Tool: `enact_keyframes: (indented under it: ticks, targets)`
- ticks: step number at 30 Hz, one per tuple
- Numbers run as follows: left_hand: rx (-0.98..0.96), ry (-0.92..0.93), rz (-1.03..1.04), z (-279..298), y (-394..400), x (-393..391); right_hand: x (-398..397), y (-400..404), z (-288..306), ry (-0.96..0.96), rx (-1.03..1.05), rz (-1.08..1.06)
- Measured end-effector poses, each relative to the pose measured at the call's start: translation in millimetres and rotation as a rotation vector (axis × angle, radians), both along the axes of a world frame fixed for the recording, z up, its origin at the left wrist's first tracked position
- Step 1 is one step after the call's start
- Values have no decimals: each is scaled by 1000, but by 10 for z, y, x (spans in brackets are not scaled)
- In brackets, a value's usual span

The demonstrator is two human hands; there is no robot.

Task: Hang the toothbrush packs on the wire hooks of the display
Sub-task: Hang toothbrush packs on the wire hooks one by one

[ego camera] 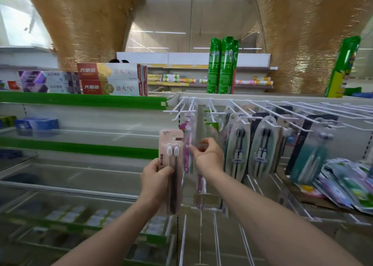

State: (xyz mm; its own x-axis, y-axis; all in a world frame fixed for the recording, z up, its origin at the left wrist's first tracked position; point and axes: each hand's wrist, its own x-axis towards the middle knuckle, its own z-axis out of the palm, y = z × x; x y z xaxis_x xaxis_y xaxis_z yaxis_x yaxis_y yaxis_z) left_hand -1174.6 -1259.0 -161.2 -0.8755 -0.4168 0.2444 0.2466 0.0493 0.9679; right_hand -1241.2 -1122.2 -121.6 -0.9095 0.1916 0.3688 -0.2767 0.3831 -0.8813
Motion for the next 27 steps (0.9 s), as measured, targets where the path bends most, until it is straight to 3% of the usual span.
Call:
enact_keyframes:
  ticks: [5, 8, 22, 27]
  targets:
    - [-45, -28, -81, 15, 283, 4, 10, 483, -27, 177, -42, -304]
    - [-53, -28, -80, 36, 440, -30, -41, 788, 45, 184, -32, -474]
    - [-16, -28, -104, 99, 833, -47, -187, 1011, 202, -125, 90, -266]
    - [-29, -43, -85, 115, 877, -35, -150, 1057, 237, -132, -25, -227]
